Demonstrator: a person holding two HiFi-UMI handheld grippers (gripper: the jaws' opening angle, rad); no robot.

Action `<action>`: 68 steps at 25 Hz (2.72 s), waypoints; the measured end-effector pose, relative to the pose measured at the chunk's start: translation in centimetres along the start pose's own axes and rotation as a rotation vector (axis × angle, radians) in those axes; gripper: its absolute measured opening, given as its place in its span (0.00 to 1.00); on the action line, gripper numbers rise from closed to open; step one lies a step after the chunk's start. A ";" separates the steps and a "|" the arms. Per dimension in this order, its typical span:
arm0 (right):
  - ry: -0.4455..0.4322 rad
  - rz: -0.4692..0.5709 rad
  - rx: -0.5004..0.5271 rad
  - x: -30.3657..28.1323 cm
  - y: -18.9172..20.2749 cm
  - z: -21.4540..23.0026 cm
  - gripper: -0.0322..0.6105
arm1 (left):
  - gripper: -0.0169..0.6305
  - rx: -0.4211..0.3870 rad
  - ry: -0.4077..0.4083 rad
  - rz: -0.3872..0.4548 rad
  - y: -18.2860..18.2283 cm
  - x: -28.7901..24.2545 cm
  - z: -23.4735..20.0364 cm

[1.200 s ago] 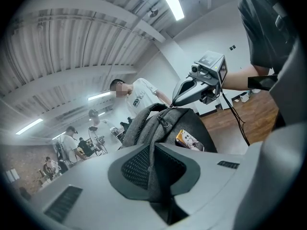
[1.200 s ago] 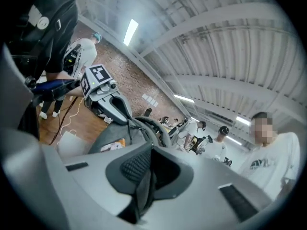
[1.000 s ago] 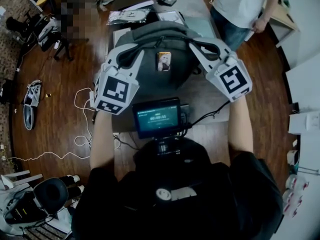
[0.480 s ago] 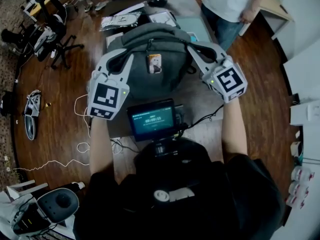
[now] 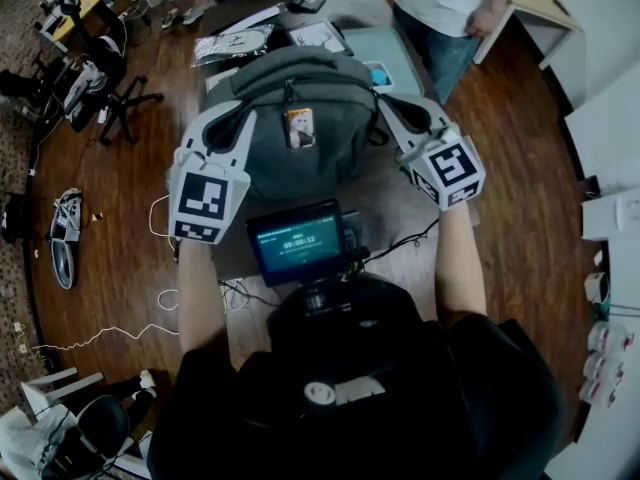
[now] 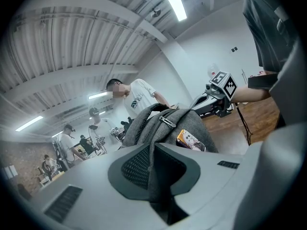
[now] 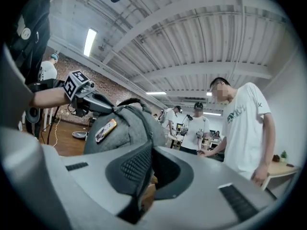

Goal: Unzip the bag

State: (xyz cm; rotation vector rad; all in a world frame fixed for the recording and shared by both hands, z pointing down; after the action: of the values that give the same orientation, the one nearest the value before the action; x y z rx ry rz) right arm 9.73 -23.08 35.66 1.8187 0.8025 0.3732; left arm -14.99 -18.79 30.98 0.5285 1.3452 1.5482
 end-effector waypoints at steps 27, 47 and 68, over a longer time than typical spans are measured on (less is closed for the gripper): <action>0.083 -0.090 -0.218 -1.0 10.6 -3.1 0.09 | 0.08 0.013 -0.024 0.005 0.1 -0.2 -0.4; 0.055 -0.148 -0.290 -2.0 15.1 -5.2 0.09 | 0.08 0.021 -0.020 -0.002 -0.1 -0.5 -0.5; 0.038 -0.208 -0.397 -3.1 19.1 -7.4 0.09 | 0.08 0.018 -0.026 0.002 -0.4 -0.6 -0.3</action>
State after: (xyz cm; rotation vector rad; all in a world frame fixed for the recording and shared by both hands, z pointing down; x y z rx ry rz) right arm 9.76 -24.01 56.36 1.3502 0.8672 0.4007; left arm -14.84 -19.43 30.71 0.5600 1.3402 1.5269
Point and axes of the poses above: the fingertips, and each gripper's own axes: x backward along the fingers, z to its right, y out of its underside, the point moved 5 cm from there along x, backward along the fingers, and after that the axes turned 10 degrees about x, right-handed, at the moved point
